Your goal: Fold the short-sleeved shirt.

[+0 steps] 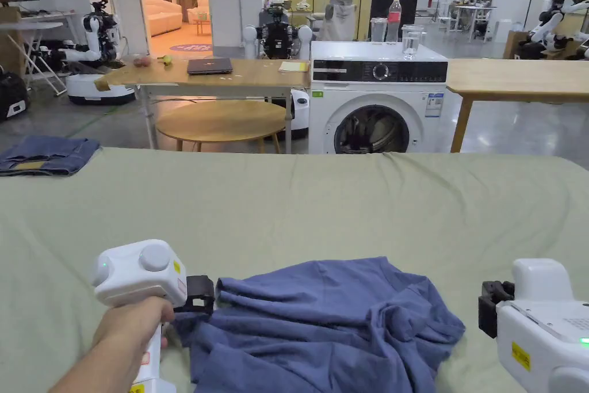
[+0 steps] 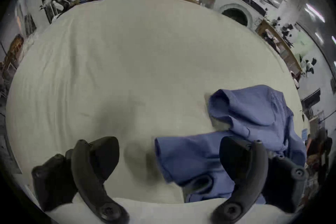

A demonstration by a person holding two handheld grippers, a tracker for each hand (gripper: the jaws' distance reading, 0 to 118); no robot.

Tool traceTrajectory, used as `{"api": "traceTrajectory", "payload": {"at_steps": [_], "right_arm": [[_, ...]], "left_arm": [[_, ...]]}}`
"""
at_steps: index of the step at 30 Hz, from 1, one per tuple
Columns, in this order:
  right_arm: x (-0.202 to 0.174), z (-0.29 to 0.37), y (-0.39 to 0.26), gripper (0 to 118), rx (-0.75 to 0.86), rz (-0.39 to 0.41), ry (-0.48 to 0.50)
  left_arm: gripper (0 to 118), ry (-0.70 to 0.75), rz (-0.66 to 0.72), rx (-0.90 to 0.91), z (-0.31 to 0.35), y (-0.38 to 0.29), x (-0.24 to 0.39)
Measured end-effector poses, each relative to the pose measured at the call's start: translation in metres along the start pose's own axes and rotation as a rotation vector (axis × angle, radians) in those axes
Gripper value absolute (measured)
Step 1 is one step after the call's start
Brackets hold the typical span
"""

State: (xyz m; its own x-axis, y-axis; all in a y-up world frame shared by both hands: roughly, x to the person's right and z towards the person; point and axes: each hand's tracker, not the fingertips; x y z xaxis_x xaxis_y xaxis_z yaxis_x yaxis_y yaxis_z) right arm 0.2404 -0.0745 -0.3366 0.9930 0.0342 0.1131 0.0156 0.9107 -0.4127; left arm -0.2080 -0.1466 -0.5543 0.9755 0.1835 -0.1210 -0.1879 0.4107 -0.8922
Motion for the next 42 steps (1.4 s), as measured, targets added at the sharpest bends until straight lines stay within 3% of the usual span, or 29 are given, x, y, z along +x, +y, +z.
{"api": "traceTrajectory", "payload": {"at_steps": [2, 5, 6, 7, 8, 12, 14, 15, 17, 18, 19, 21, 22, 28, 35, 42], "right_arm": [[0.008, -0.008, -0.005, 0, -0.017, 0.005, -0.024], [0.02, -0.027, -0.01, 0, -0.08, -0.033, -0.043], [0.024, -0.036, -0.011, 0, -0.108, -0.055, -0.04], [0.027, -0.047, -0.012, 0, -0.147, -0.071, -0.033], [0.029, -0.057, -0.012, 0, -0.176, -0.075, -0.026], [0.03, -0.107, -0.027, 0, -0.323, -0.023, 0.035], [0.025, -0.125, -0.037, 0, -0.333, 0.06, 0.05], [0.022, -0.137, -0.04, 8, -0.378, 0.098, 0.068], [0.018, -0.159, -0.049, 80, -0.468, 0.123, 0.041], [0.018, -0.165, -0.052, 102, -0.43, 0.113, 0.032], [0.021, -0.17, -0.053, 109, -0.409, 0.095, 0.035], [0.025, -0.175, -0.05, 109, -0.421, 0.001, 0.099], [0.026, -0.177, -0.049, 109, -0.444, -0.007, 0.108], [0.032, -0.16, -0.04, 110, -0.382, 0.05, 0.093], [0.038, -0.146, -0.026, 109, -0.304, 0.02, 0.14], [0.029, -0.155, -0.035, 109, -0.346, -0.001, 0.179]], "left_arm": [[97, 0.006, -0.026, -0.088, -0.014, -0.001, 0.007], [71, 0.072, -0.14, -0.038, -0.009, -0.009, 0.025], [54, 0.074, -0.156, -0.042, -0.006, -0.009, 0.03], [10, 0.062, -0.165, -0.023, 0.002, -0.007, 0.032], [0, 0.055, -0.16, -0.009, 0.008, -0.006, 0.033], [0, -0.006, -0.139, 0.025, 0.033, -0.003, 0.038], [0, -0.004, -0.162, 0.054, 0.041, -0.001, 0.04], [0, -0.011, -0.166, 0.058, 0.045, -0.001, 0.04], [0, -0.021, -0.169, 0.066, 0.05, 0.0, 0.04], [0, -0.026, -0.175, 0.078, 0.053, 0.0, 0.04], [0, -0.029, -0.186, 0.085, 0.055, -0.001, 0.04], [0, -0.022, -0.208, 0.085, 0.06, -0.006, 0.042], [0, -0.02, -0.209, 0.084, 0.061, -0.008, 0.041], [0, -0.021, -0.207, 0.081, 0.061, -0.01, 0.041], [0, -0.02, -0.211, 0.081, 0.062, -0.009, 0.041], [0, -0.021, -0.213, 0.083, 0.061, -0.008, 0.042]]}}
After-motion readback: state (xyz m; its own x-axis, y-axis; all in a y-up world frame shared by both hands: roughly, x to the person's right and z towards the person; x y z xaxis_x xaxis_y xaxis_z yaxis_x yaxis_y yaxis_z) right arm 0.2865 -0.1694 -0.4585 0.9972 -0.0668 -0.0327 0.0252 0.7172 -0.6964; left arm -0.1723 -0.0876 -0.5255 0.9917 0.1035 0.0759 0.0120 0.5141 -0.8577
